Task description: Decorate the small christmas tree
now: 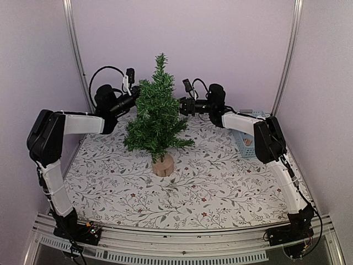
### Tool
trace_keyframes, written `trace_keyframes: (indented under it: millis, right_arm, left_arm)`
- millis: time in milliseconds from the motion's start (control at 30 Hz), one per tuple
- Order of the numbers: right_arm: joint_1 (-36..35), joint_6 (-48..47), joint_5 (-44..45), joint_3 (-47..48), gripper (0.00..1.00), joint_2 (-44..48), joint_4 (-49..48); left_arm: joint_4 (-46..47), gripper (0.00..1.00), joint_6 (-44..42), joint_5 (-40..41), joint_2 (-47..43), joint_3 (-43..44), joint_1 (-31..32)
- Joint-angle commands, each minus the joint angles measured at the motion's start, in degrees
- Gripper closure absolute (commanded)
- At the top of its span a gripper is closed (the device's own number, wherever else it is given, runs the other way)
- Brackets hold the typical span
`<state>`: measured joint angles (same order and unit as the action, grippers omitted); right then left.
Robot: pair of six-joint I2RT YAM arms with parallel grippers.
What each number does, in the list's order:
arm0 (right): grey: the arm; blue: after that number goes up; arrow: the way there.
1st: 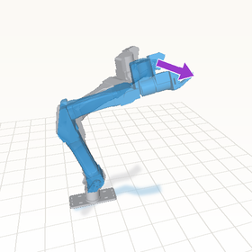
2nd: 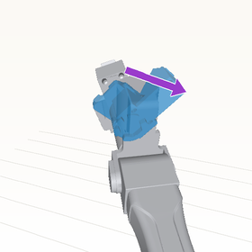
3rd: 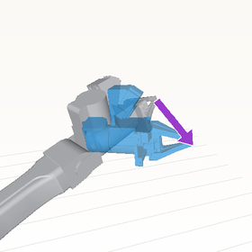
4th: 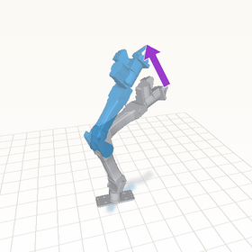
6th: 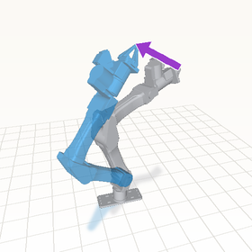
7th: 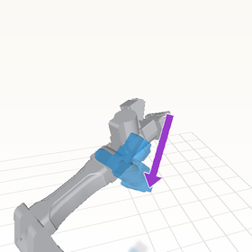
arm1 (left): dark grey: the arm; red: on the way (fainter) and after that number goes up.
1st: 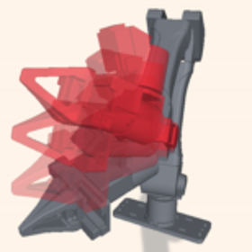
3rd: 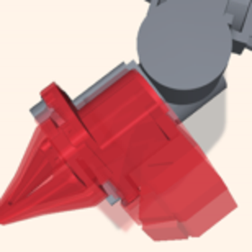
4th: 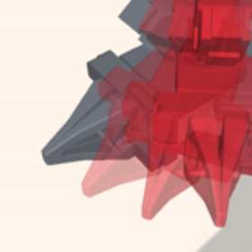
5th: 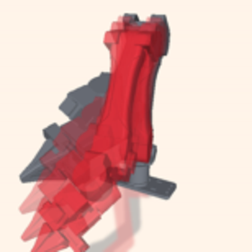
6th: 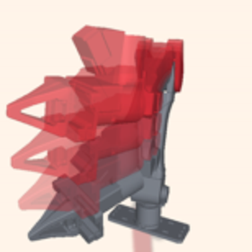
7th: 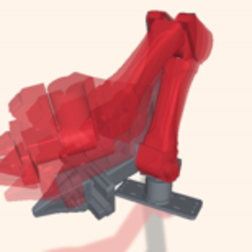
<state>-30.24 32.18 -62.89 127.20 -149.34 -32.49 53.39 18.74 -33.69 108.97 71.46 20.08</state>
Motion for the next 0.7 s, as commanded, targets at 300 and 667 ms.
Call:
trace_keyframes:
  millis: [300, 667]
  right_arm:
    - [-1.1, -2.0, -0.1, 1.4, 0.25, 0.6, 0.4]
    - [-1.1, -4.4, 0.4, -4.6, 0.83, 5.0, 0.3]
  left_arm:
    - [-5.0, 1.0, 0.3, -5.1, 5.0, 6.5, 3.3]
    - [-7.9, 1.0, -0.9, -5.0, 5.3, 7.4, 3.6]
